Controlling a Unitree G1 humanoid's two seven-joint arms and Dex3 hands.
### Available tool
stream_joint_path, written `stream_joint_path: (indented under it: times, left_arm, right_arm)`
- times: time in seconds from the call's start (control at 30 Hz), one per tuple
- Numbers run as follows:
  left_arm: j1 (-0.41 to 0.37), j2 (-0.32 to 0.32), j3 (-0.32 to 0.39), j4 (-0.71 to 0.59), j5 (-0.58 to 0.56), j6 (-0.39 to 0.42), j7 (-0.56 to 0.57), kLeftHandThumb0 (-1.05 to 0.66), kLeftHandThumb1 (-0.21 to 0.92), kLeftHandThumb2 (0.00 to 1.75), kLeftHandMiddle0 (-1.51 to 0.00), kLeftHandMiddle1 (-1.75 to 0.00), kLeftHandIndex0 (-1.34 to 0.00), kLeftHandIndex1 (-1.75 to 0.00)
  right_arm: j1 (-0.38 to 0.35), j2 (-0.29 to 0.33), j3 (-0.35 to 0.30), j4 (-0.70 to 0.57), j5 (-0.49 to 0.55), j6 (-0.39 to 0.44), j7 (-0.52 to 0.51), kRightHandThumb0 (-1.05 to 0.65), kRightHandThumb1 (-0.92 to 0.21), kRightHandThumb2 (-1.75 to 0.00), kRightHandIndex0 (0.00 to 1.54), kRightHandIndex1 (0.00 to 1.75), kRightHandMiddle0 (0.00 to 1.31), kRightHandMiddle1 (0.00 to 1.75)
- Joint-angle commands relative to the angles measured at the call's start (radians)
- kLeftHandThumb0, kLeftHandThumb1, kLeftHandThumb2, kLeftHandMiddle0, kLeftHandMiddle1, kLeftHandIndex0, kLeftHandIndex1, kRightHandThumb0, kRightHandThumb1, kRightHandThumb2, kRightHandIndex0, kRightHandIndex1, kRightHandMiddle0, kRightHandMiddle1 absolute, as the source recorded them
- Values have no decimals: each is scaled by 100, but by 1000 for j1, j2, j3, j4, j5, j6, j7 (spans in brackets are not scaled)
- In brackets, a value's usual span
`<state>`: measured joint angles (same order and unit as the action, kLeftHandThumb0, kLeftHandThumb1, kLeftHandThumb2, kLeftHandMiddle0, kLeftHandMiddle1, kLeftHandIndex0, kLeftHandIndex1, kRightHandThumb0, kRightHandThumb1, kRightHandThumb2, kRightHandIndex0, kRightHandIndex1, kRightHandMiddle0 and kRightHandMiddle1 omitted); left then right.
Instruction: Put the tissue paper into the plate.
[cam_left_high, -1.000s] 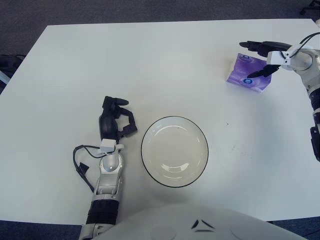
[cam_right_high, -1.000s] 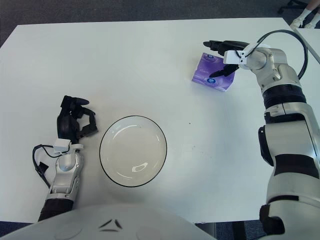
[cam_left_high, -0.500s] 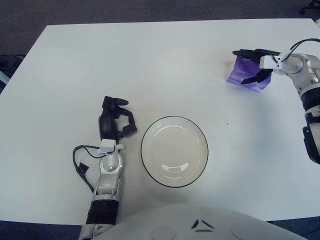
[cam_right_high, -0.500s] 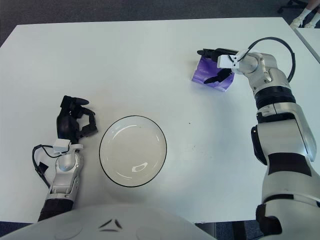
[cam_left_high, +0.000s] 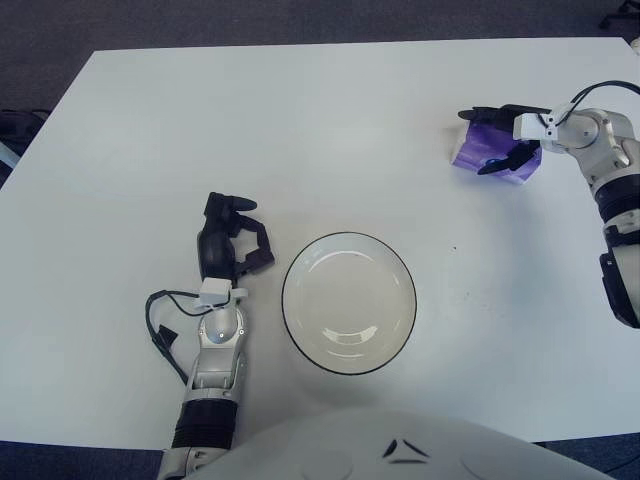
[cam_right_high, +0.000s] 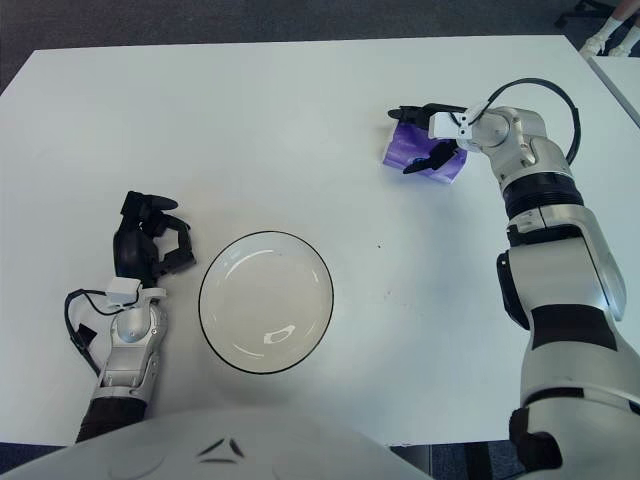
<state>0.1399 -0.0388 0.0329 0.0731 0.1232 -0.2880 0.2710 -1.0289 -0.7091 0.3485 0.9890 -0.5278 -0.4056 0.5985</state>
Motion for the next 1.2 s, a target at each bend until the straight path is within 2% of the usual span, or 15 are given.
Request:
stream_joint_path:
  times: [0.0,0.2,0.53,0.73,1.07,1.17]
  left_arm:
    - [74,-5,3,120,5,35,-3,-1,30,133,-67,-166,-38,-175]
    - [74,-6,5,126,3,23,-2,-1,31,131,-68,-163,-38,-175]
    - [77,-7,13,130,1,22,2,-1,28,135,-69,-164,-40,-175]
    - [83,-6,19,127,-2,21,3,-1,27,135,-70,-162,-42,-175]
    - [93,-4,27,117,-4,21,5,-1,26,135,-71,-160,-43,-175]
    - [95,-3,28,113,3,24,10,-1,26,134,-71,-160,-43,-175]
  right_arm:
    - [32,17,22,3,-11,2,13,-98,-57,-53,0,0,0,0]
    - [31,24,43,23,-17,11,29,-98,-58,-54,0,0,0,0]
    - [45,52,71,94,-25,11,-15,-99,-62,-54,0,0,0,0]
    - [50,73,70,131,-15,47,-26,-98,-64,-54,0,0,0,0]
    - [73,99,62,177,-20,120,-165,-96,-66,-53,0,0,0,0]
    - [80,98,67,210,-38,143,-263,-97,-67,-53,0,0,0,0]
